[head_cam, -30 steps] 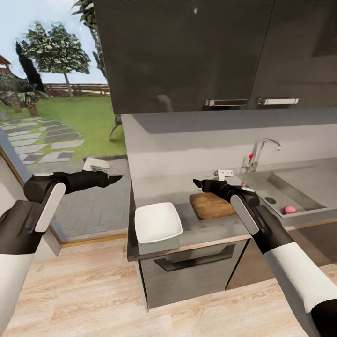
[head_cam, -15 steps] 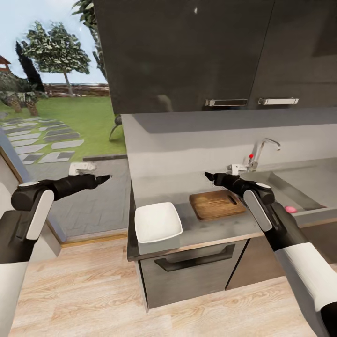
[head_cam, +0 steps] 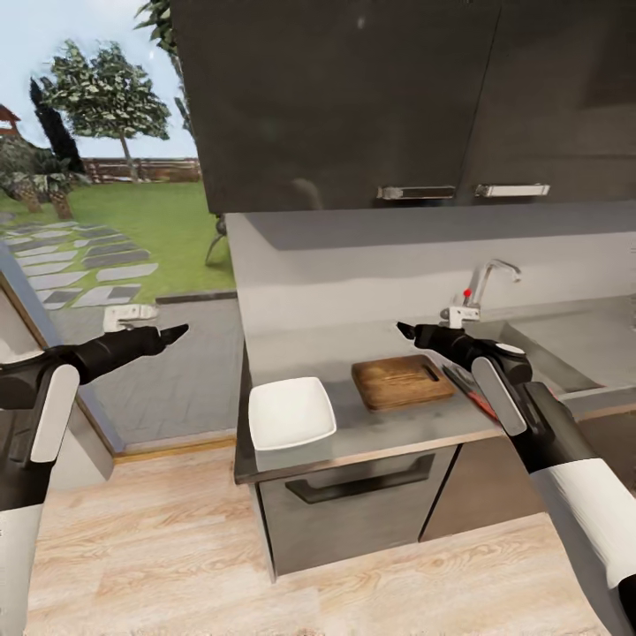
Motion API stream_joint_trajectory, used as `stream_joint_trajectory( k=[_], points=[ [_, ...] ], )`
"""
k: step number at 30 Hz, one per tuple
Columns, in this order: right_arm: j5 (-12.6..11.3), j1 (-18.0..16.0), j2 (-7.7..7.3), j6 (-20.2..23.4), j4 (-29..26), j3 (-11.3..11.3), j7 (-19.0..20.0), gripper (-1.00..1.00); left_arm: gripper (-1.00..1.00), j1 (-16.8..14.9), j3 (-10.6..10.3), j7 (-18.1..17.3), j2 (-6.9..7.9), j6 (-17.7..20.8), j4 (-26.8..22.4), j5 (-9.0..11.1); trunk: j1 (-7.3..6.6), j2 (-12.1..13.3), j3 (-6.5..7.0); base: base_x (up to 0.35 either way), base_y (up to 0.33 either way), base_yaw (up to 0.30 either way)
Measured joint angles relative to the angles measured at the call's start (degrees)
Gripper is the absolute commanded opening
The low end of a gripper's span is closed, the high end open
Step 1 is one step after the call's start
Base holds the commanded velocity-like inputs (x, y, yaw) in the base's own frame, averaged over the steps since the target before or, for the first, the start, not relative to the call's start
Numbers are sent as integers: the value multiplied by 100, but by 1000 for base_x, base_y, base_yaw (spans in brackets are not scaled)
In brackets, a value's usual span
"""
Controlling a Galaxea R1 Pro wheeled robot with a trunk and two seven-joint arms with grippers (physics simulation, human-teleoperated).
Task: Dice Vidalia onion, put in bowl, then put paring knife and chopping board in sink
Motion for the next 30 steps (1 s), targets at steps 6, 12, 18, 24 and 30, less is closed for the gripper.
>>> stream_joint_trajectory(
  k=[6, 12, 18, 24, 30],
  points=[
    [-8, 0, -3, 24, -97, 3, 0, 100, 100, 15, 20, 5, -29, -7, -38, -1, 0, 0, 0, -133, -262, 0],
    [-17, 0, -4, 333, -213, 7, -4, 100, 100, 25, 24, 8, -35, -2, -52, -1, 0, 0, 0, -121, -286, 0],
    [-20, 0, -4, 453, -233, 2, -6, 100, 100, 28, 21, 11, -63, -12, -48, -10, 0, 0, 0, -122, -291, 0],
    [-20, 0, -4, 477, -237, 0, -7, 100, 100, 28, 16, 17, -128, -11, -37, -17, 0, 0, 0, -123, -292, 0],
    [-14, 0, -4, 483, -238, -1, -11, 100, 100, 28, 16, 18, -147, -7, -17, -19, -1, 0, 0, -73, -287, 0]
  ],
)
